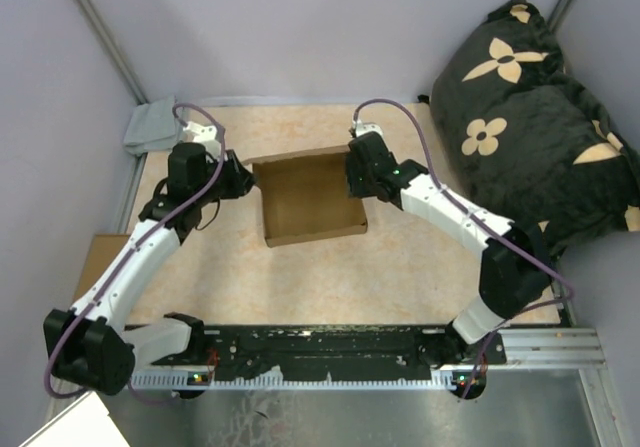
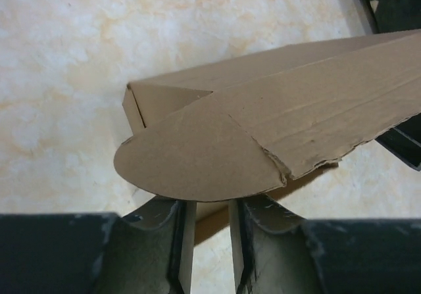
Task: Fold the paper box
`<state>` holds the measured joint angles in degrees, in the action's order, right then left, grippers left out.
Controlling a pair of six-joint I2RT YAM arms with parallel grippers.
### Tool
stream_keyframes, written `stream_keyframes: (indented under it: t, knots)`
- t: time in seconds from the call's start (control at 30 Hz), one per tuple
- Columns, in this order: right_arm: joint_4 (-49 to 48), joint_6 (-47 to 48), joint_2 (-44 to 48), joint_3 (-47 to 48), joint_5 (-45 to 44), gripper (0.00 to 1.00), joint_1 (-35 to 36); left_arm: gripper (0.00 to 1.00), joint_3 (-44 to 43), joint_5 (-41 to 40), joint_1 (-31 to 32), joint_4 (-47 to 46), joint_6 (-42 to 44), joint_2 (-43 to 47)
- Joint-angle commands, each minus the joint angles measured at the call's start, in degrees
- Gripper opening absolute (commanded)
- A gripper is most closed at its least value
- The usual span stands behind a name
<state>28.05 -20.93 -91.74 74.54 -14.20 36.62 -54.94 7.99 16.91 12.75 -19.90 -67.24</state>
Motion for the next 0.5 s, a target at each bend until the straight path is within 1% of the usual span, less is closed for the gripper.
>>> stream_keyframes:
  t: [0.0,0.1,0.17,0.27,0.37,0.47]
  knots:
    - [-0.2,-0.9,8.4,-4.6,5.6,0.48,0.6,0.35,3.7,2.8,0.4,5.6,0.2,6.6]
    - [1.3,-0.7,12.0,-8.0,10.1,0.55,0.6,0.4,6.3,1.9,0.4,9.8,-0.4,11.2]
    - [2.7,-1.1,14.6,-10.3,12.6,0.58,0.7,0.41,8.0,1.1,0.4,12.2,-1.2,14.3]
    - [4.7,-1.7,19.8,-14.2,13.9,0.59,0.6,0.42,10.0,-1.1,0.4,15.3,-3.0,18.9]
    - [6.9,-2.6,26.6,-18.2,11.8,0.58,0.7,0.42,11.3,-4.3,0.4,16.9,-5.6,22.8]
    - [5.7,-2.8,34.8,-22.1,9.8,0.56,0.6,0.42,11.8,-6.1,0.4,15.4,-8.0,25.0]
